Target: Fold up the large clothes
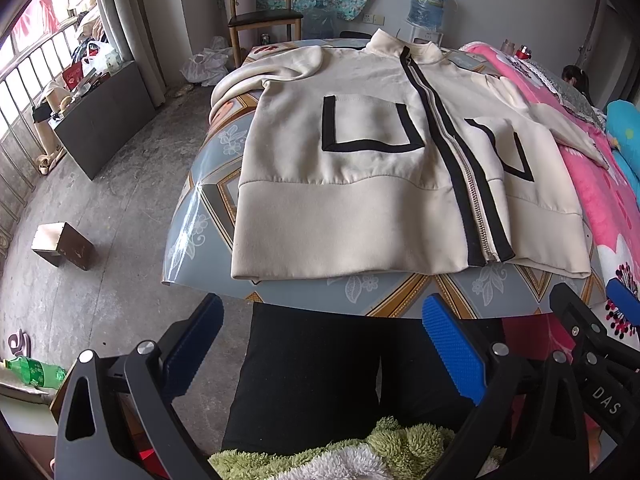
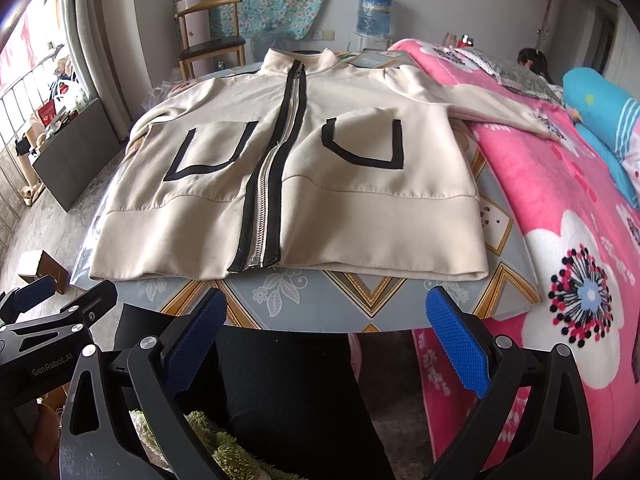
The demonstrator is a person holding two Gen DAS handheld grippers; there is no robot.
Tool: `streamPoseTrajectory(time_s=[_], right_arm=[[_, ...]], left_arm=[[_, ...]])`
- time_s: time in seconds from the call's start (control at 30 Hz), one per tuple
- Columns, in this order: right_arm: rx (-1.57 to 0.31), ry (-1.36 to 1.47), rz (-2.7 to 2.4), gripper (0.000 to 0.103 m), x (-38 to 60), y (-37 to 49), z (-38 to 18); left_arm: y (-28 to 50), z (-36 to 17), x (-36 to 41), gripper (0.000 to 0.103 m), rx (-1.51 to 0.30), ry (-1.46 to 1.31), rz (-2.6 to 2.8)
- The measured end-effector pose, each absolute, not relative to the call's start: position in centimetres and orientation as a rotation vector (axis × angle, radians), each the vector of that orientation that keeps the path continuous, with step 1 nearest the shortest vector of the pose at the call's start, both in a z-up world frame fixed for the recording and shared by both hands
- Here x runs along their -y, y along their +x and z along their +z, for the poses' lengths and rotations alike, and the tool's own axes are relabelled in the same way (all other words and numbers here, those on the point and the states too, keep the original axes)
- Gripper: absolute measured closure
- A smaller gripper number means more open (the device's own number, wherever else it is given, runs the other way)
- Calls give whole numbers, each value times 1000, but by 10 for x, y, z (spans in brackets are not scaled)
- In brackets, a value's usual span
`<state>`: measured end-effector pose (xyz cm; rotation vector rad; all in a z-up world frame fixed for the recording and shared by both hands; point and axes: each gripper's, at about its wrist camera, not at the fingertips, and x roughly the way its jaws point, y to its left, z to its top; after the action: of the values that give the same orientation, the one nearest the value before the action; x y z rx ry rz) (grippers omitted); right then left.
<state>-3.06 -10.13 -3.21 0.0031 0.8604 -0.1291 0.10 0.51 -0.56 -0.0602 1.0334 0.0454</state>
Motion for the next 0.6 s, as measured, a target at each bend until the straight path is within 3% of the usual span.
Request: streamPoseTrajectory(time_s=[0.6], right_arm=[[-859,2,-128,6,102,-30,-32]], left_arm=[[2,-7,-7,5,-1036,-48,57]])
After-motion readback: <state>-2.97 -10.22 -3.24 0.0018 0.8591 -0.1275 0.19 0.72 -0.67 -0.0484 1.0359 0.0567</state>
